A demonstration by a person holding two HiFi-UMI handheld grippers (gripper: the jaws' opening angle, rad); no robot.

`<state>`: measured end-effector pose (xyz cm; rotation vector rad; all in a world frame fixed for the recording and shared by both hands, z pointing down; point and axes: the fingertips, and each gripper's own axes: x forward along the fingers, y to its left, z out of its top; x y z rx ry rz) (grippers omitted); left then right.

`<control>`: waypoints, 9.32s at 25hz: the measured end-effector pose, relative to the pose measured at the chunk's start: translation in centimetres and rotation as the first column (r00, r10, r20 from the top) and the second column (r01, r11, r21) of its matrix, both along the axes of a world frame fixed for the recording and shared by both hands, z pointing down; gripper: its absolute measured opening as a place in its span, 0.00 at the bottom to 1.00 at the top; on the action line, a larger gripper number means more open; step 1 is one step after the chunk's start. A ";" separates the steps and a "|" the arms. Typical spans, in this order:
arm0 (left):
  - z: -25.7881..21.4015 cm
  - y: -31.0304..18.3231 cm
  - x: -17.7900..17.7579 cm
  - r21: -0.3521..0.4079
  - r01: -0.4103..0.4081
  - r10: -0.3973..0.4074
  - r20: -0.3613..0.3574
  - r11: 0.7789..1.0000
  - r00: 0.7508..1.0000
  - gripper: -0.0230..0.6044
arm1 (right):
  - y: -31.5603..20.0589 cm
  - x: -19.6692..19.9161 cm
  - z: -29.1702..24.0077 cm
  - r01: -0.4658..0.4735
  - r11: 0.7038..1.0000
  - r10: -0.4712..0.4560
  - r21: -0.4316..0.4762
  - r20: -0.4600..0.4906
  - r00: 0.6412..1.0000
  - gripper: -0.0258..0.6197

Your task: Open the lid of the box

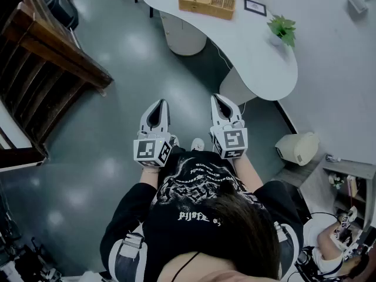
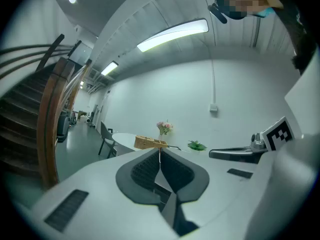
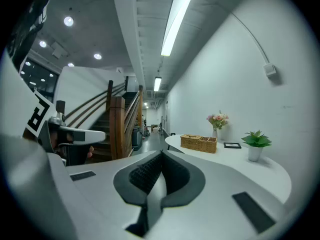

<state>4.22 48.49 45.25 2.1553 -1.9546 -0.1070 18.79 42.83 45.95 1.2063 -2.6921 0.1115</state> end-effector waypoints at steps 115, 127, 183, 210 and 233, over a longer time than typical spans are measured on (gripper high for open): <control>4.8 -61.9 -14.9 -0.130 -0.084 0.087 0.020 0.988 0.996 0.08 | -57.8 -19.2 4.1 0.287 0.946 -0.308 -0.152 -0.141 0.941 0.25; 6.2 -65.1 -17.4 -0.156 -0.135 0.139 0.016 0.979 0.990 0.08 | -58.6 -21.5 8.0 0.322 0.920 -0.389 -0.225 -0.403 0.829 0.29; 7.7 -71.7 -19.7 -0.173 -0.301 0.300 -0.034 0.938 0.953 0.08 | -65.8 -22.2 0.1 0.362 0.929 -0.330 -0.082 -0.627 0.706 0.09; 8.2 -71.9 -19.8 -0.194 -0.350 0.344 -0.065 0.917 0.937 0.08 | -76.1 -22.3 -2.2 0.381 0.921 -0.318 -0.087 -0.734 0.600 0.09; 8.3 -73.9 -21.8 -0.207 -0.277 0.272 -0.053 0.938 0.961 0.08 | -85.6 -21.9 4.8 0.293 0.909 -0.415 -0.295 -0.597 0.686 0.09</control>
